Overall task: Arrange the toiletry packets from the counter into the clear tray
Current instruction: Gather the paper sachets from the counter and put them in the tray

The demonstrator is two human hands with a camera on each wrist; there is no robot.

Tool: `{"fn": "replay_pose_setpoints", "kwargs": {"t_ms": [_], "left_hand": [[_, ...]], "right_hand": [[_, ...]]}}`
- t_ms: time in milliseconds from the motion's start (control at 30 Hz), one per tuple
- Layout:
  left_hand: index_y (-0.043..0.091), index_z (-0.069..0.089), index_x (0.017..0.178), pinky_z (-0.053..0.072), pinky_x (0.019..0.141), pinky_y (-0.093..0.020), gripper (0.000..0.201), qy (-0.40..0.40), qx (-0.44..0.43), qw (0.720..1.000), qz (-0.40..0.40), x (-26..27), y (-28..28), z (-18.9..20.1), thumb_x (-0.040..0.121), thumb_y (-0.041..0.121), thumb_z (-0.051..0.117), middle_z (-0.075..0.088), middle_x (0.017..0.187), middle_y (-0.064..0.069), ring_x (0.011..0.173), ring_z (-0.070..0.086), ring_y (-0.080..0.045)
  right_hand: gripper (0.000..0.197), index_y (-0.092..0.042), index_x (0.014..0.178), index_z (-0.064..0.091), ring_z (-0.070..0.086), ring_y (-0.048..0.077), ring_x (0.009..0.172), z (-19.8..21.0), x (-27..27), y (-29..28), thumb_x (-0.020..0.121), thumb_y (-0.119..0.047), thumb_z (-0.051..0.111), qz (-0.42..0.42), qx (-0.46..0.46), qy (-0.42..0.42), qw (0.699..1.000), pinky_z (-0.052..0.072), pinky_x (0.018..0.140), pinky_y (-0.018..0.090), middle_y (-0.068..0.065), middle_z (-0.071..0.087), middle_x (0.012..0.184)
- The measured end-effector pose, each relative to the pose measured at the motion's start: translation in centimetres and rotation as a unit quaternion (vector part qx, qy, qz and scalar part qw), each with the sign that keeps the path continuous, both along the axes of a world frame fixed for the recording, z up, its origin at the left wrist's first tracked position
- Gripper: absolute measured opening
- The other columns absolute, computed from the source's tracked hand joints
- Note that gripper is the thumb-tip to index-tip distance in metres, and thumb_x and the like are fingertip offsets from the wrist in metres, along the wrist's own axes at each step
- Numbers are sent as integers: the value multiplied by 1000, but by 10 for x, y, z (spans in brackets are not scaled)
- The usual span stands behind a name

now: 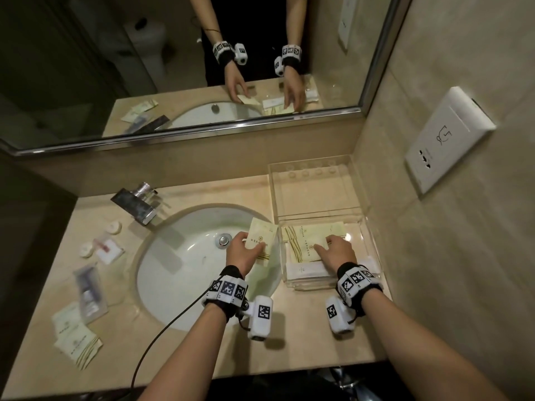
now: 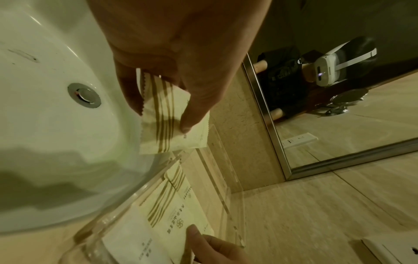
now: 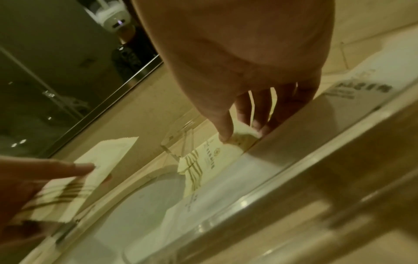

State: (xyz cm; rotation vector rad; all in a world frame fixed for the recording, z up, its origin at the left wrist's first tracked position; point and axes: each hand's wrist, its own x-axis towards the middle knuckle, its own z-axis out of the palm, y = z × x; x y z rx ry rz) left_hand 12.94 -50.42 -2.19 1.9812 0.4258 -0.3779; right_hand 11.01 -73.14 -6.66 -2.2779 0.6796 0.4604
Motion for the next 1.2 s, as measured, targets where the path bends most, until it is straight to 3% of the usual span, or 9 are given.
{"fn": "replay_pose_setpoints", "kwargs": {"t_ms": [67, 200, 567, 667, 767, 866, 933, 1000, 1200], "left_hand": [[5, 58, 109, 55, 86, -39, 32, -2, 1, 1000, 0, 0, 1, 0, 81, 14, 71, 68, 104, -13, 89, 64, -24], [4, 58, 109, 55, 85, -39, 32, -4, -3, 1000, -1, 2, 1, 0, 81, 13, 71, 69, 105, -14, 90, 65, -25], [7, 54, 115, 54, 92, -47, 34, 24, -49, 998, -31, 4, -9, -3, 83, 4, 67, 67, 112, -18, 101, 66, -32], [3, 55, 117, 54, 91, -47, 39, 29, -84, 995, -40, 4, -15, -1, 81, -1, 68, 67, 111, -23, 99, 66, -34], [-1, 59, 119, 58, 79, -38, 43, 17, -103, 992, -75, 5, -25, 4, 78, -3, 71, 67, 104, -24, 90, 65, -31], [1, 64, 115, 58, 77, -35, 38, 8, -84, 988, -130, 8, -36, 7, 78, 0, 72, 69, 97, -16, 88, 67, -31], [10, 67, 107, 56, 84, -41, 34, -2, -50, 990, -133, 11, -39, 5, 75, 7, 76, 68, 92, -12, 87, 66, -31], [14, 64, 104, 54, 79, -36, 31, -15, -17, 994, -111, 12, -41, 5, 76, 8, 75, 66, 87, -5, 79, 63, -23], [12, 67, 103, 48, 72, -23, 17, -42, 37, 990, -128, 3, -42, 3, 90, 6, 57, 69, 101, -2, 82, 61, -18]], "right_hand": [[35, -9, 109, 64, 62, 28, 99, 0, 2, 1, 94, -38, 55, 15, -26, 8, 1000, 50, 88, 34, 10, 68, 110], [32, -5, 115, 58, 62, 28, 105, 4, 4, 2, 93, -28, 60, -1, -29, 3, 1000, 44, 79, 29, 9, 66, 116], [32, -11, 100, 54, 62, 26, 93, -3, -1, -3, 84, -34, 71, -19, -23, -64, 998, 52, 83, 38, 8, 64, 101], [27, -14, 93, 59, 65, 19, 84, 5, 2, 2, 84, -36, 71, -50, 88, -141, 985, 56, 78, 36, 0, 66, 88], [37, -17, 107, 64, 68, 19, 88, 28, 8, 14, 79, -39, 77, -53, 265, -140, 953, 57, 67, 27, 0, 68, 100], [34, -16, 113, 65, 66, 19, 94, 34, 12, 15, 83, -29, 74, -10, 299, -139, 944, 52, 61, 17, 2, 67, 106], [30, -14, 113, 67, 65, 17, 95, 31, 12, 8, 86, -26, 71, -8, 251, -166, 954, 53, 70, 22, 0, 70, 104], [33, -13, 115, 67, 64, 18, 98, 23, 10, -5, 86, -29, 70, -53, 192, -171, 965, 54, 83, 33, 1, 70, 109], [47, -6, 122, 61, 62, 29, 111, -2, 2, -23, 84, -30, 72, -114, 132, -82, 981, 50, 97, 37, 12, 65, 124]]}}
